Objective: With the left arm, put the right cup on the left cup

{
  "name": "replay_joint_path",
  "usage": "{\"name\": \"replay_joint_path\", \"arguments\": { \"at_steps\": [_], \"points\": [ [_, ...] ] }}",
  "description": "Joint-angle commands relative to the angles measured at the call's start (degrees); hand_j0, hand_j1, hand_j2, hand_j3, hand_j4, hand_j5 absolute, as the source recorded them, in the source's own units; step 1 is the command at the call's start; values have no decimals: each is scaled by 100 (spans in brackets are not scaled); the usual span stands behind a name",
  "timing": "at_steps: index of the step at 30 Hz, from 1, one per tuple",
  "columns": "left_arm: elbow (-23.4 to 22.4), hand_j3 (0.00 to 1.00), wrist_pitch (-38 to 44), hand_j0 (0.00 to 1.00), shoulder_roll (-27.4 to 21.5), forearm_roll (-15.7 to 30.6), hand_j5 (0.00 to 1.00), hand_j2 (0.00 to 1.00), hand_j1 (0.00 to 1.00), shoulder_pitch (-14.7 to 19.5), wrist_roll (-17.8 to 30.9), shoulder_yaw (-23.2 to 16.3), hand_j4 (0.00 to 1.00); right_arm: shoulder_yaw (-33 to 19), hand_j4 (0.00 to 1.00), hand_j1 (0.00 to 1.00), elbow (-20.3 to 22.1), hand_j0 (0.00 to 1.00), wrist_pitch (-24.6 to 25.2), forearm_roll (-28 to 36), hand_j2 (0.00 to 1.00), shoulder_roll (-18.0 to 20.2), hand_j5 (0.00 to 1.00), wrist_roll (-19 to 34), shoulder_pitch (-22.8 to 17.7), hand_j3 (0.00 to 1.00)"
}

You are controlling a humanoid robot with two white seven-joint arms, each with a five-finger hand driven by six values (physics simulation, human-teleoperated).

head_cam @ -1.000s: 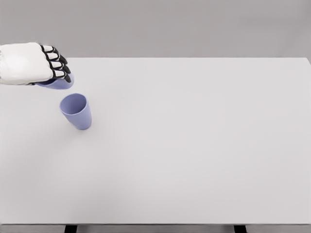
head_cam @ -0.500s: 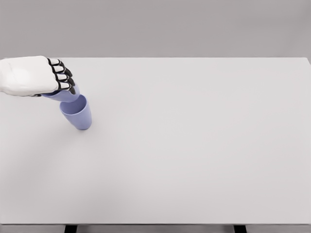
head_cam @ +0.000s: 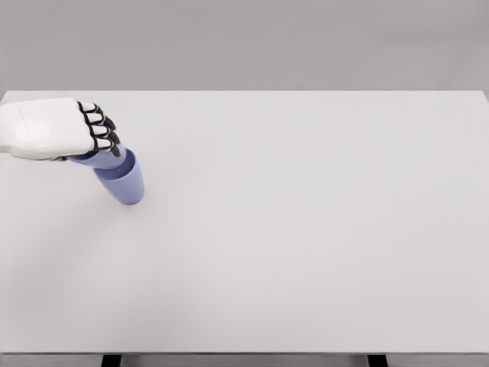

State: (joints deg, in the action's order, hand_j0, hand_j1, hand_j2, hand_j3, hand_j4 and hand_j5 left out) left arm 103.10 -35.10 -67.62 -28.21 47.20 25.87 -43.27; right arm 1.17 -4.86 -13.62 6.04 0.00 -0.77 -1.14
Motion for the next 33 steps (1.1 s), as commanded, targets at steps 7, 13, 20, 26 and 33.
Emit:
{"name": "replay_joint_path", "arguments": {
  "at_steps": [7,13,20,26,33],
  "points": [
    [-1,74,10,74,-15,8,74,74,74,-79,41,12,74,-3,100,100,2,100,0,2,100,0,100,7,0,100],
    [-1,96,10,96,-6,149,96,96,96,-211,24,3,96,-3,100,100,2,100,0,2,100,0,100,7,0,100],
    [-1,100,10,100,-85,412,100,100,100,-229,15,117,100,6,100,100,2,100,0,2,100,0,100,-2,0,100],
    [-45,100,10,100,-173,571,100,100,100,-229,-3,179,100,-3,100,100,2,100,0,2,100,0,100,7,0,100],
    [-45,100,10,100,-217,571,100,100,100,-255,-3,179,100,-3,100,100,2,100,0,2,100,0,100,6,0,100]
  ]
}}
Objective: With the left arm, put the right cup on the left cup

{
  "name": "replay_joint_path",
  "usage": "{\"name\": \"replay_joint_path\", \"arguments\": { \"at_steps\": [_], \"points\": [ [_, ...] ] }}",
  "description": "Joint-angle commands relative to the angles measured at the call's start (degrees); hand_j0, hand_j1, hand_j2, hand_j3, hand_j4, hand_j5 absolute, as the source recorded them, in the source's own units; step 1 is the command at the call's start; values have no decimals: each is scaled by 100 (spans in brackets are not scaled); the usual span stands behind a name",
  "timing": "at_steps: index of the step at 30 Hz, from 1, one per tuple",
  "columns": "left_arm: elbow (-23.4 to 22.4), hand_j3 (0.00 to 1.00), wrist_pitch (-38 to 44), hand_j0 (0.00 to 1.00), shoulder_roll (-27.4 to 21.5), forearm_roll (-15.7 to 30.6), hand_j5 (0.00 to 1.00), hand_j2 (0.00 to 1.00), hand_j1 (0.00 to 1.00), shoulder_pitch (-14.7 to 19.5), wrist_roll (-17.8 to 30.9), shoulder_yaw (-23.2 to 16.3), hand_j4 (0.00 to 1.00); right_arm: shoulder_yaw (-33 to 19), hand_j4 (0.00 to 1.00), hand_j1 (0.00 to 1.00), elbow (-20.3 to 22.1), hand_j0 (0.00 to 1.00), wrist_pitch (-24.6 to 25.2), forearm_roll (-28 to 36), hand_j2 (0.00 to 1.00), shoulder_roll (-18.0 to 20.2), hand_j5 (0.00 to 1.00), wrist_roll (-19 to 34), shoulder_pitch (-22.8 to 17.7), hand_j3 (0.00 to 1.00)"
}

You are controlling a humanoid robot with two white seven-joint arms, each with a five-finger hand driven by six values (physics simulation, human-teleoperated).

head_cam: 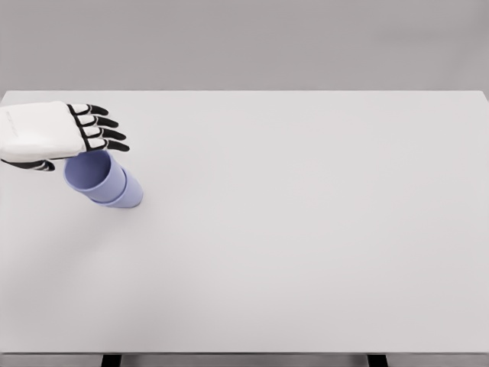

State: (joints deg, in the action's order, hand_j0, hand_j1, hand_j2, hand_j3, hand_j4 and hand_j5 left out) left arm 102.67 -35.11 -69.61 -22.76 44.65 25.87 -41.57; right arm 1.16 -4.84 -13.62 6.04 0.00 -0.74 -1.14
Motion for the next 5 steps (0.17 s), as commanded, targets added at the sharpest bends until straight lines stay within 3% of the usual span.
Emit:
{"name": "replay_joint_path", "arguments": {
  "at_steps": [1,2,4,5],
  "points": [
    [-2,100,11,100,-17,26,100,100,100,0,-3,8,100,-1,100,100,-8,100,0,2,100,0,100,-5,0,100],
    [-54,100,11,100,-26,17,100,100,100,18,6,60,100,-1,100,100,1,100,0,2,100,0,100,-5,0,100],
    [-98,100,11,100,-88,70,100,100,100,9,-3,623,100,7,100,100,1,100,0,2,100,0,100,4,0,100],
    [-107,100,11,100,-96,79,100,100,100,0,5,623,100,-1,100,100,1,100,0,2,100,0,100,-5,0,100]
  ]
}}
